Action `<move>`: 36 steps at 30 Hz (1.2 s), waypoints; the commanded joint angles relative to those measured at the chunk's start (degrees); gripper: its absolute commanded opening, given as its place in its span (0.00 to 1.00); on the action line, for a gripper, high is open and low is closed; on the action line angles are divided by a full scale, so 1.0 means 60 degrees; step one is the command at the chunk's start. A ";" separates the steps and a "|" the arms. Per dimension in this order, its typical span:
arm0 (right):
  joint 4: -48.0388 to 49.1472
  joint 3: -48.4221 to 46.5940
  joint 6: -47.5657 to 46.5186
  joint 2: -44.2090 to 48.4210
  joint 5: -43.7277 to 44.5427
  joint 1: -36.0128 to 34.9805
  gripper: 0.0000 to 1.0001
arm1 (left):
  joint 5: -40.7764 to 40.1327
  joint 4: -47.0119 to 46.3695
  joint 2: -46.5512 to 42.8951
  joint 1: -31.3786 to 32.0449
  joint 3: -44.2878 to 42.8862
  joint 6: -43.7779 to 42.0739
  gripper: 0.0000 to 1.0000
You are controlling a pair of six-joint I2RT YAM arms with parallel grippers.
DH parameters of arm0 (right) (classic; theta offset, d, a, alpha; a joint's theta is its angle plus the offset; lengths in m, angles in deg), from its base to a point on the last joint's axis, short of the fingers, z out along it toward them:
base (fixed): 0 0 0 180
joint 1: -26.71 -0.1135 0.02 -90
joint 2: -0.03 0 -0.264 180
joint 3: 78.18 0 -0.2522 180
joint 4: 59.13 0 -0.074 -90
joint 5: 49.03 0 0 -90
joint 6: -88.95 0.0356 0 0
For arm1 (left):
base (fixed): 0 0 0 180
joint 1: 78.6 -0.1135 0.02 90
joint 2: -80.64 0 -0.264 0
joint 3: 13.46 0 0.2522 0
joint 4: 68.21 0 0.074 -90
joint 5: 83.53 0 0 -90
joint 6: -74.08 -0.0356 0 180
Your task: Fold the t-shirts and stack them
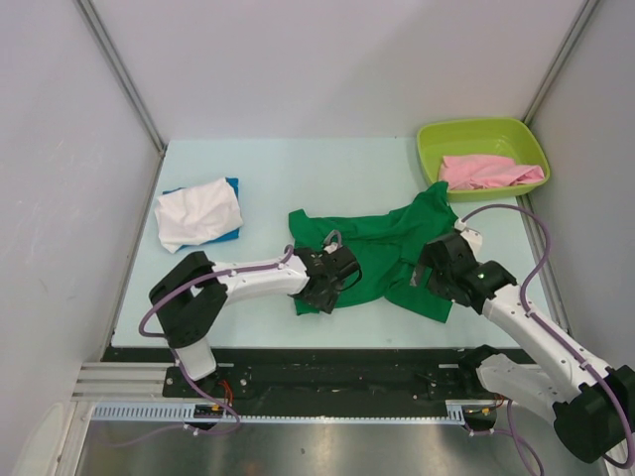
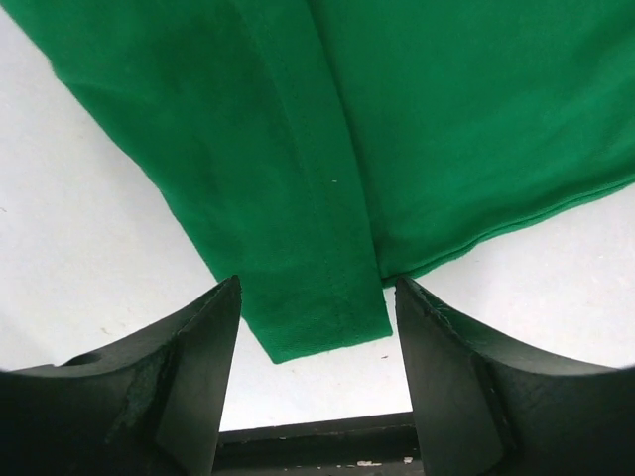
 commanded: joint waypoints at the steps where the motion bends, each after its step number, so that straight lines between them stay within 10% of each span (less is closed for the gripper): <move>1: 0.0232 0.0071 0.0098 0.0174 0.0047 -0.0063 0.97 | -0.0295 -0.0100 0.0267 0.0392 0.0081 -0.0153 0.68; 15: 0.0407 0.0261 0.0186 0.0144 -0.0041 -0.0078 0.96 | -0.0793 0.0032 0.0356 0.0862 0.0140 -0.0109 0.63; 24: 0.0495 0.0291 0.0215 0.0174 -0.0129 -0.0137 0.94 | -0.1424 0.0355 0.0459 0.0862 -0.0139 -0.0299 0.41; 31: 0.0467 0.0291 0.0200 0.0057 -0.0144 -0.0210 0.91 | -0.1512 0.0471 0.0021 0.0862 -0.0168 -0.0241 0.00; 36: 0.0116 0.0320 0.0668 -0.0221 0.0251 -0.0342 0.91 | -0.1658 0.0676 -0.0886 0.0862 -0.0095 0.0066 0.00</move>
